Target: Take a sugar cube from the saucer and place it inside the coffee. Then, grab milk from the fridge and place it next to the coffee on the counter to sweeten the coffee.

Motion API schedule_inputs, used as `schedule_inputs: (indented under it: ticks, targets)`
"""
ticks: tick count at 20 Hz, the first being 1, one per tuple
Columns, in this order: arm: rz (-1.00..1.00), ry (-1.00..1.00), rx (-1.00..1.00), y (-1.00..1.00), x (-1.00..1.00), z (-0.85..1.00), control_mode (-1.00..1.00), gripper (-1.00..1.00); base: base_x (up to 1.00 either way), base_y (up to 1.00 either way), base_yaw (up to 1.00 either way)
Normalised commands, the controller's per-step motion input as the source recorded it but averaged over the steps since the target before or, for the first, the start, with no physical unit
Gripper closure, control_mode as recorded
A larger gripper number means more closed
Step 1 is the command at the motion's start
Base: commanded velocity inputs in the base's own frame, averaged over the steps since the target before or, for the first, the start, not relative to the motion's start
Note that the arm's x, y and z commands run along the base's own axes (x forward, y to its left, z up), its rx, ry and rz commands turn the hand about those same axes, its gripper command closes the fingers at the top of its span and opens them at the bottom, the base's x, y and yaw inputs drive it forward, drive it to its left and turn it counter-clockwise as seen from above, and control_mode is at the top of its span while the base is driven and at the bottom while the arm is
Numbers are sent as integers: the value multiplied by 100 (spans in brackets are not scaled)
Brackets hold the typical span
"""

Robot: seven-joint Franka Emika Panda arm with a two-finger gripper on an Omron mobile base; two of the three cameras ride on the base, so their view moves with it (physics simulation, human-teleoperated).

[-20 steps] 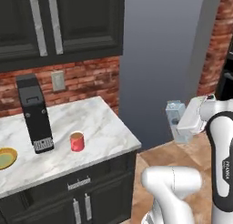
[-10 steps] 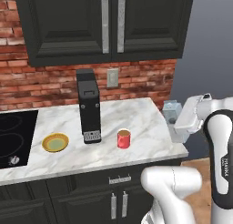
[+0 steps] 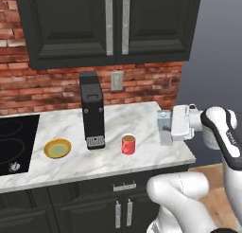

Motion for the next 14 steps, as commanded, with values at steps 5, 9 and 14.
schedule_inputs:
  ticks: [5,9,14]
  targets:
    - [27,-3,0,0,71,-48,-100,100,0,0,0]
    - [16,4,2,0,23,-31,-100,100,0,0,0]
    - [10,9,8,8,26,-30,-100,100,0,0,0]
